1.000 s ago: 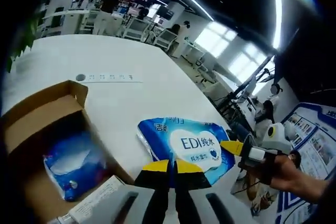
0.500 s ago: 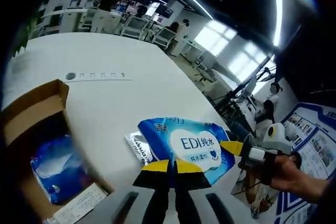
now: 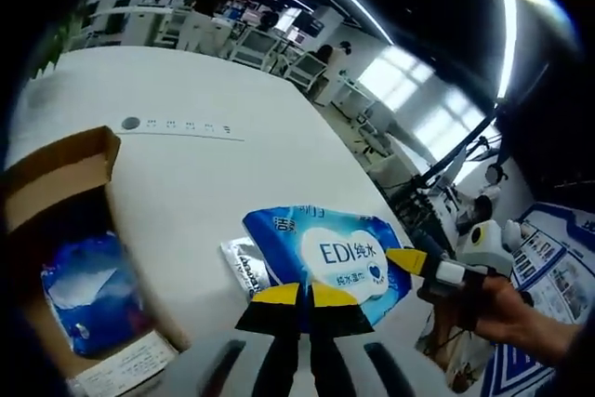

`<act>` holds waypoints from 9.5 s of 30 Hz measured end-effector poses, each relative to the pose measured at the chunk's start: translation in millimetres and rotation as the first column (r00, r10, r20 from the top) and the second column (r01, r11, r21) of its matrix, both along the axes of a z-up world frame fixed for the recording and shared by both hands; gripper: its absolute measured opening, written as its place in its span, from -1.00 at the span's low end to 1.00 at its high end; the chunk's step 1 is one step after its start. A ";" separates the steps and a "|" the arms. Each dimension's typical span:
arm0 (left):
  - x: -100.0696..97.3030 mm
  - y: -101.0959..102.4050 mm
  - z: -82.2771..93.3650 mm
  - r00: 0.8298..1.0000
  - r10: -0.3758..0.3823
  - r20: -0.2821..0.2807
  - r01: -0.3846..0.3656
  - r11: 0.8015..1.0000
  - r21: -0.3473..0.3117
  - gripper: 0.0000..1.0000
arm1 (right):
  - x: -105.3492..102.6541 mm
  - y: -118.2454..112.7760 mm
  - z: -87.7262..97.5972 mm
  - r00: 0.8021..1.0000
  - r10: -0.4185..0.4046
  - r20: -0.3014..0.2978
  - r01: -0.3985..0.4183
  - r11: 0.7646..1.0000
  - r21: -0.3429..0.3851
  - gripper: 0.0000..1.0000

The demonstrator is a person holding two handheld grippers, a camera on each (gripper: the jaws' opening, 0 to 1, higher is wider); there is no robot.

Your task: Operate the shoe box by opening the lid, removing the specified soft item, and placing it in the target area until the item is outside and the box remains undamaged.

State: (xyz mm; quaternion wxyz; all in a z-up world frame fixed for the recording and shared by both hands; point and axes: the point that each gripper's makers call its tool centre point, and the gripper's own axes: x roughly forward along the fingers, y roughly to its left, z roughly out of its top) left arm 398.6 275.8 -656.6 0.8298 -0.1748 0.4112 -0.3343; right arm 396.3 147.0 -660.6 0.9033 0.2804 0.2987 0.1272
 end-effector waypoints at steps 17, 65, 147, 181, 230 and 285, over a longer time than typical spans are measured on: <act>8.2 -6.1 -30.5 0.998 0.047 -0.032 -0.046 0.998 0.040 -0.99 | 20.2 -4.3 -31.7 0.996 0.072 -0.059 -0.073 0.997 -0.017 -1.00; 15.8 10.2 -73.0 0.998 0.043 0.053 -0.055 0.968 0.243 -0.66 | 46.6 -6.9 -82.2 0.991 0.081 -0.111 -0.091 0.992 -0.084 -0.92; -59.1 288.5 4.0 0.922 0.232 0.311 -0.275 0.956 0.103 -0.58 | 29.4 221.5 -11.5 0.944 0.331 -0.018 -0.330 0.934 -0.134 -0.75; -102.3 329.7 -14.0 0.876 0.331 0.352 -0.394 0.910 0.127 -0.58 | 2.6 310.9 -15.8 0.861 0.508 -0.023 -0.505 0.848 -0.160 -0.72; -136.1 345.2 -18.2 0.853 0.393 0.343 -0.459 0.878 0.134 -0.55 | 8.1 297.3 -25.8 0.787 0.615 -0.054 -0.601 0.743 -0.296 -0.59; -133.0 350.4 -32.6 0.862 0.383 0.332 -0.454 0.875 0.169 -0.51 | 33.8 340.1 -124.8 0.139 0.803 -0.580 -0.798 -0.257 -0.546 0.25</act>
